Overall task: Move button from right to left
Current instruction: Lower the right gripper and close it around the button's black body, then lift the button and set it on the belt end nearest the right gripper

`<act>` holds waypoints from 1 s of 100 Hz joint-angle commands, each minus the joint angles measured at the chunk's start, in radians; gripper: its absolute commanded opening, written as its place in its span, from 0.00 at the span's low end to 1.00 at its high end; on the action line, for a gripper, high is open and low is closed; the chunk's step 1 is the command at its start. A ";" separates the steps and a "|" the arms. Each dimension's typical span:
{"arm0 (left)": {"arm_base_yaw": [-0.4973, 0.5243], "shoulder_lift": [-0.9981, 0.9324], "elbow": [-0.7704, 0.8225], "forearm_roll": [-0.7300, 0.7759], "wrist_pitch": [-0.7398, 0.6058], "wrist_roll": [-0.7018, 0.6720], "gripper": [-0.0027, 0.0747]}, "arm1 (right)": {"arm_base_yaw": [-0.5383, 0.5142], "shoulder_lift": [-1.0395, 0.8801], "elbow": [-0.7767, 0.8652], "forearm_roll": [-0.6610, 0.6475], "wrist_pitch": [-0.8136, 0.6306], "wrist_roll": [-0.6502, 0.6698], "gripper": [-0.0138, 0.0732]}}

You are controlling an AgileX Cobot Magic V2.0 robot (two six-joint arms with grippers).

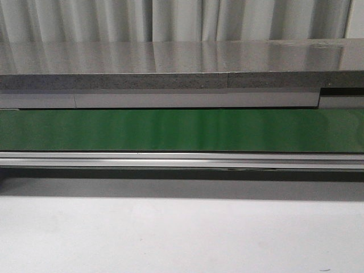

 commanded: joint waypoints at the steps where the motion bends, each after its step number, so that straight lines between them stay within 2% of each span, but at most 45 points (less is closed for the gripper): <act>1: 0.002 -0.031 0.045 -0.006 -0.074 0.000 0.01 | -0.007 -0.047 -0.029 0.015 -0.026 -0.015 0.43; 12: 0.002 -0.031 0.045 -0.006 -0.074 0.000 0.01 | -0.007 -0.058 -0.029 0.015 -0.025 -0.015 0.37; 48: 0.002 -0.031 0.045 -0.006 -0.074 0.000 0.01 | 0.026 -0.292 -0.028 0.005 0.061 -0.010 0.37; 61: 0.002 -0.031 0.045 -0.006 -0.074 0.000 0.01 | 0.081 -0.370 -0.024 0.003 0.116 0.016 0.37; 81: 0.002 -0.031 0.045 -0.006 -0.074 0.000 0.01 | 0.197 -0.384 -0.021 0.004 0.191 0.041 0.37; 100: 0.002 -0.031 0.045 -0.006 -0.074 0.000 0.01 | 0.261 -0.366 0.021 0.010 0.160 0.121 0.37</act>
